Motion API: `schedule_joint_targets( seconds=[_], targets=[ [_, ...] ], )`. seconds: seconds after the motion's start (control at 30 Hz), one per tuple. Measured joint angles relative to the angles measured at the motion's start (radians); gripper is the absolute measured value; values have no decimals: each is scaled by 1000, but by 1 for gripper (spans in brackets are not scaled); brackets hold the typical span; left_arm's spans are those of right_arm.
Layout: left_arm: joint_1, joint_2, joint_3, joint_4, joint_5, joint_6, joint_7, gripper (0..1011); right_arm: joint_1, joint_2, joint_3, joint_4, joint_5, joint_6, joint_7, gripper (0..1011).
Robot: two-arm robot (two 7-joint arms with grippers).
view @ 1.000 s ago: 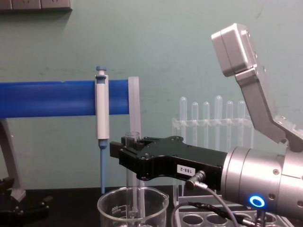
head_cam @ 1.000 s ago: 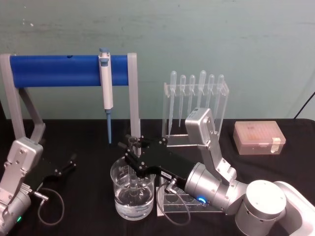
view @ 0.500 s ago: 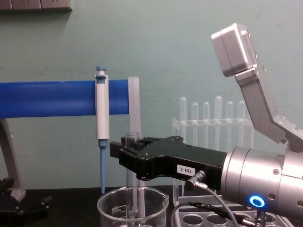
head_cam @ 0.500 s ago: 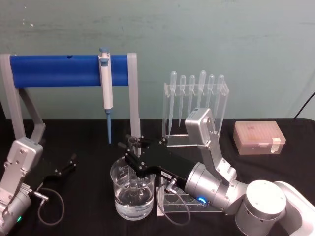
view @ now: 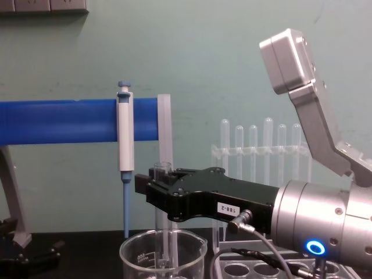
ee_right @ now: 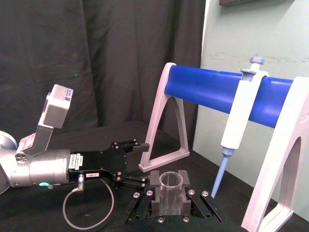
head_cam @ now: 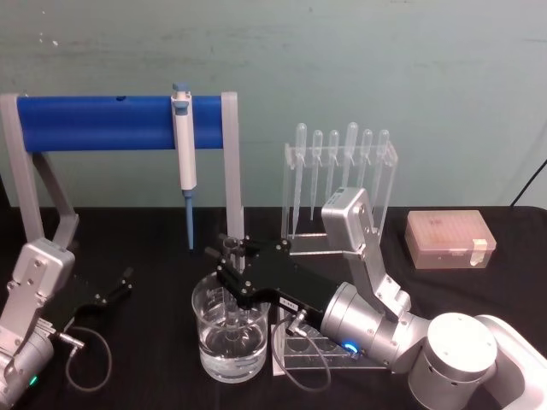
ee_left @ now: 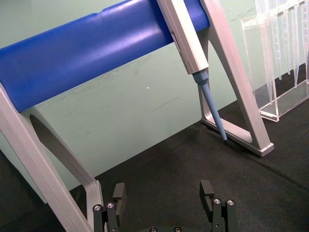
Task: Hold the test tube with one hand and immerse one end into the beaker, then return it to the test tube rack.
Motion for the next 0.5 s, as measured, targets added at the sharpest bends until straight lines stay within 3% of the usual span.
schedule_joint_targets(
  seconds=[0.5],
  targets=[
    [0,0,0,0,0,0,0,1000,0,0,0,0,0,0,0,224]
  ],
)
